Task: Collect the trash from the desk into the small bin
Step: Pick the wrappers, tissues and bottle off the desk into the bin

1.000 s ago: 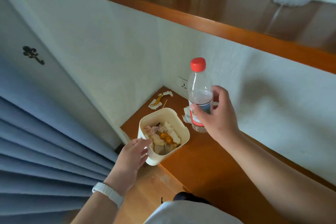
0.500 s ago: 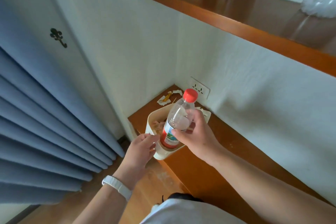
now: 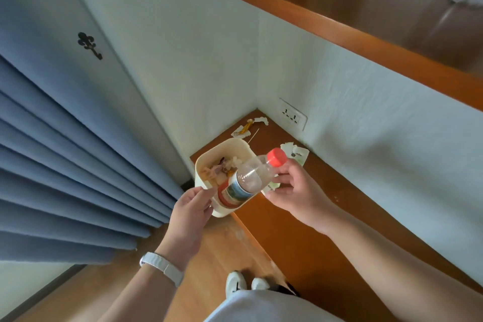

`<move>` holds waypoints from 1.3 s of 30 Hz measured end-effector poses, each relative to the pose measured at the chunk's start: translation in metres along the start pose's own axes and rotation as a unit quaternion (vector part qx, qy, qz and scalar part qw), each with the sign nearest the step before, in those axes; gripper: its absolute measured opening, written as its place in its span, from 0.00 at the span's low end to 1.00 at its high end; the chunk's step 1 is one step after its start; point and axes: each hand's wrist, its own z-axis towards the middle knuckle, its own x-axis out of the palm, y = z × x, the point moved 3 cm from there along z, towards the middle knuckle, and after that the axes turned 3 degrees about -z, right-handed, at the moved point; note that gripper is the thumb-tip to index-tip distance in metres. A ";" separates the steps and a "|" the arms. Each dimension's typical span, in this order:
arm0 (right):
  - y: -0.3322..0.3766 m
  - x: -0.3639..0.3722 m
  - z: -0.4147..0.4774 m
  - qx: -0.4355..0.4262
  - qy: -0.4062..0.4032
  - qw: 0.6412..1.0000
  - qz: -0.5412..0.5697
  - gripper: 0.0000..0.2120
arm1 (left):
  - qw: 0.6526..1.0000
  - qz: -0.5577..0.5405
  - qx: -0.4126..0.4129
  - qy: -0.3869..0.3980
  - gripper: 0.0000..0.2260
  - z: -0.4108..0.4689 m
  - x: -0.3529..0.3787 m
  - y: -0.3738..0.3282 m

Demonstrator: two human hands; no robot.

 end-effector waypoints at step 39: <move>-0.138 0.024 0.139 0.195 -0.045 0.943 -0.267 0.11 | 0.998 -0.028 -0.027 -0.053 0.09 0.035 -0.043 -0.031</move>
